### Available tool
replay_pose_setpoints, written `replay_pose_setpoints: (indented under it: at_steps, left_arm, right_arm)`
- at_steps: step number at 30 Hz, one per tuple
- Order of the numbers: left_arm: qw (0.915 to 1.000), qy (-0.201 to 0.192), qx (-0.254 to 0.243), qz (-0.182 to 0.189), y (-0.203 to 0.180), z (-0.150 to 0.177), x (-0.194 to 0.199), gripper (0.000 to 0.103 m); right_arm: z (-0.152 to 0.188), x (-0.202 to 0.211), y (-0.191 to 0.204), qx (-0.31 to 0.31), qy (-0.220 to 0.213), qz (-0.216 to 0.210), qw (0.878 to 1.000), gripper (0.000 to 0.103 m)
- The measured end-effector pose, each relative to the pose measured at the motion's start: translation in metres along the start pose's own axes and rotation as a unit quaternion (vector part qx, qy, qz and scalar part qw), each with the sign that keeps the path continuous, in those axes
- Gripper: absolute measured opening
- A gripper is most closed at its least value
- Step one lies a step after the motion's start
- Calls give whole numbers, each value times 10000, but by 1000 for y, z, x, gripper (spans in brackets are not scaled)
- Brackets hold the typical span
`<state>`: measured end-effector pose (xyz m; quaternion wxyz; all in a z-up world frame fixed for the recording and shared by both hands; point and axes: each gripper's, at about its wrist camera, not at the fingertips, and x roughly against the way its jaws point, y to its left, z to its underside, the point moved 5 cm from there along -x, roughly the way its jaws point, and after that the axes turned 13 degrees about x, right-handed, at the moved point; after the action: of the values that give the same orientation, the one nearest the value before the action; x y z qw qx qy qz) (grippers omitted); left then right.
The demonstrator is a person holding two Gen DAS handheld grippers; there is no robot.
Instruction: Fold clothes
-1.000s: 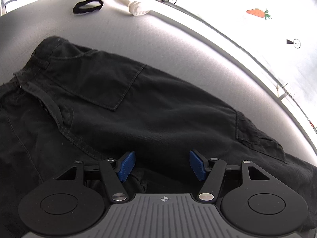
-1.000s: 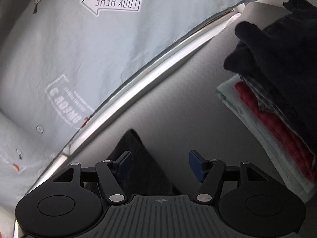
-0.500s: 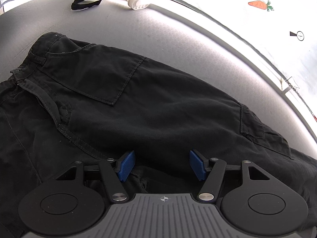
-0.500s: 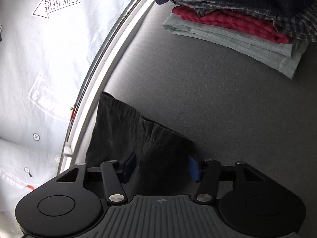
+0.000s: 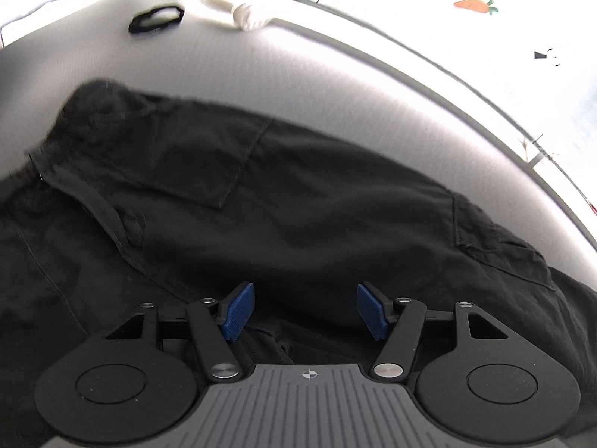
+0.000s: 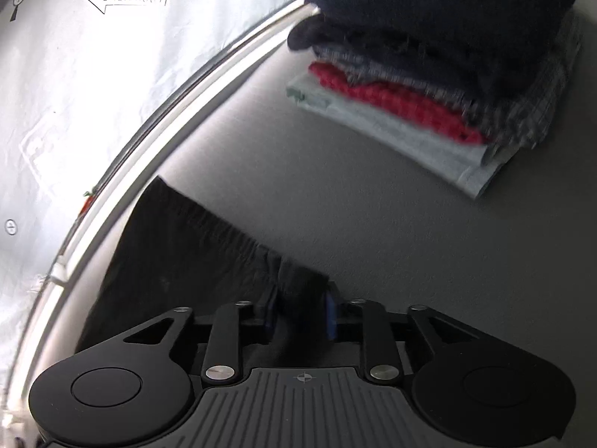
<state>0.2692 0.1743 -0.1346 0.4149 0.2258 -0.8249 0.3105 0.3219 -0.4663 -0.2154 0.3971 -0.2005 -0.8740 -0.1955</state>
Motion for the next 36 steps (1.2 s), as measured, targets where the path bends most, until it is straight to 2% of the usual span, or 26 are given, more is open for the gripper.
replay_pose_setpoints:
  at_steps: [1,3,5,7,8,10,13,15,16,17,19,20,21,22,23,24,25,26,27,29,30,32,34,36]
  left_arm:
    - [9999,-88,-58,4,1,-4,5,66]
    - [9997,-215,-101,51,6,-17,6,66]
    - [9995,-270,-102,116,9,-30,2,66]
    - [9995,-245,-92,182,8,-41,-9,66]
    - [9994,-221,-86,248,6,-47,-16,66]
    - [9990,-211,-164,359,1,-52,-29,66]
    - [9982,-219,-406,375,-6,-49,-48,66]
    - [9983,-203,-435,346,-6,-48,-59,66]
    - [9981,-186,-457,356,-4,-48,-65,66]
    - [9981,-166,-487,334,-1,-48,-69,66]
    - [9976,-108,-566,376,2,-48,-73,66]
    - [9966,-129,-685,450,4,-48,-75,66]
    - [9958,-134,-774,474,5,-47,-75,66]
    - [9948,-136,-875,502,6,-47,-75,66]
    - [9937,-137,-977,532,6,-47,-75,66]
    - [9933,-121,-1011,547,6,-47,-76,66]
    - [9930,-103,-1038,561,6,-47,-76,65]
    - [9926,-85,-1064,574,6,-47,-76,65]
    - [9925,-81,-1072,580,6,-47,-76,65]
    - [9924,-97,-1107,520,4,-47,-76,65]
    - [9926,-116,-1116,472,3,-46,-76,65]
    - [9929,-155,-1111,395,1,-45,-76,66]
    - [9934,-189,-1070,360,0,-45,-76,67]
    - [9941,-198,-992,395,2,-47,-76,67]
  right_arm:
    - [-4,11,6,289,-228,330,9988,42]
    - [-7,26,32,836,-476,571,9937,43]
    - [-5,35,68,1361,-620,472,9876,47]
    - [7,39,128,2122,-759,95,9742,57]
    - [16,40,162,2539,-825,-167,9636,58]
    - [47,44,241,3420,-981,-910,9301,59]
    - [107,48,348,4469,-1131,-2018,8641,59]
    - [138,42,394,4792,-1061,-2381,8381,59]
    - [150,35,409,4899,-995,-2478,8299,58]
    - [156,31,416,4947,-952,-2490,8272,58]
    - [157,21,419,4939,-1028,-2405,8292,60]
    - [153,16,417,4892,-982,-2355,8340,61]
    - [146,11,412,4758,-843,-2370,8428,65]
    - [133,4,401,4470,-613,-2569,8547,65]
    - [126,-2,394,4310,-503,-2647,8612,81]
    - [119,-7,387,4212,-450,-2515,8702,93]
    - [112,-12,377,4134,-413,-2331,8792,89]
    - [105,-17,367,4065,-382,-2147,8872,67]
    - [90,-21,355,3895,-360,-1918,9001,62]
    - [70,-25,342,3583,-471,-1757,9157,63]
    - [61,-29,341,3510,-537,-1722,9188,63]
    - [47,-36,344,3524,-644,-1658,9188,63]
    - [44,-59,349,3709,-515,-1456,9158,62]
    - [40,-80,345,3692,-430,-1223,9203,62]
